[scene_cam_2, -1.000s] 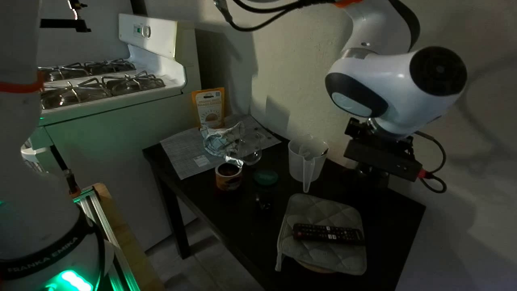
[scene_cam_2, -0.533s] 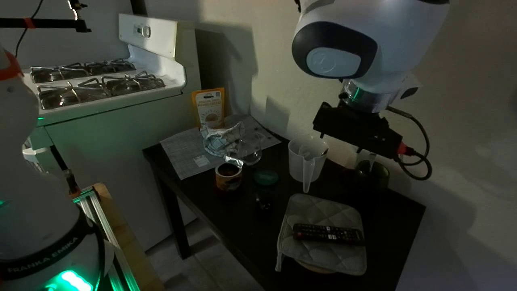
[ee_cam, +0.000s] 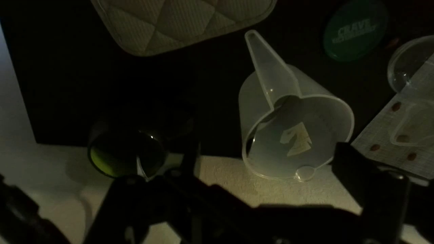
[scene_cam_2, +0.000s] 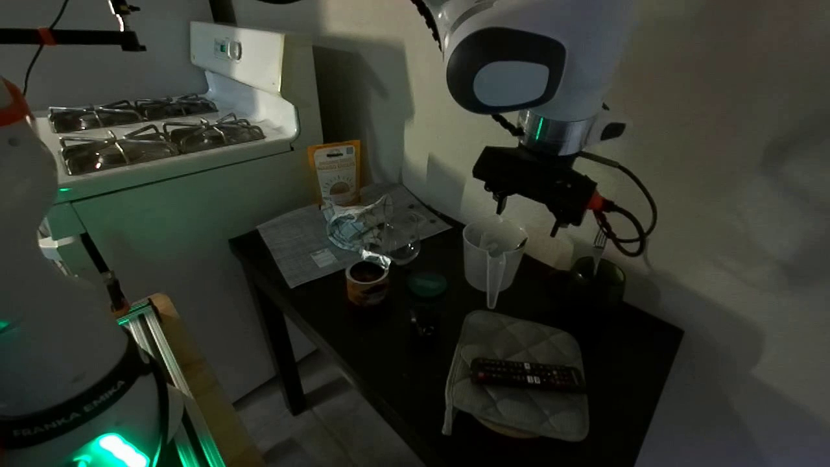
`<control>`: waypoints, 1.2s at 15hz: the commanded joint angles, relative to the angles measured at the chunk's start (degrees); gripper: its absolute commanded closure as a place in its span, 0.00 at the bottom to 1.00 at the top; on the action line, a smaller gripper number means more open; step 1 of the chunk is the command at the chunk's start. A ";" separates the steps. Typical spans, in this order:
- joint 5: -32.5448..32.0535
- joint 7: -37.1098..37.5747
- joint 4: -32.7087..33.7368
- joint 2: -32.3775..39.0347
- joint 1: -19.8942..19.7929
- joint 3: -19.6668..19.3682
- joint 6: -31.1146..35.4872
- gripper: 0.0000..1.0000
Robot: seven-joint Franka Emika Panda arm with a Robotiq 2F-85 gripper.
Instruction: Shift the fork and spoon to the mug
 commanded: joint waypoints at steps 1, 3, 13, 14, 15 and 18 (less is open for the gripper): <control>-0.90 3.94 0.74 3.33 1.05 2.66 4.74 0.00; -0.80 5.25 1.89 5.88 0.87 3.90 6.40 0.00; -2.51 6.45 7.00 13.86 -1.73 8.04 13.10 0.61; -2.96 6.53 7.35 14.21 -1.78 8.30 13.28 0.66; -3.62 6.95 7.85 14.63 -1.69 8.36 13.15 0.68; -5.76 8.35 8.68 15.51 -1.46 8.55 12.96 0.64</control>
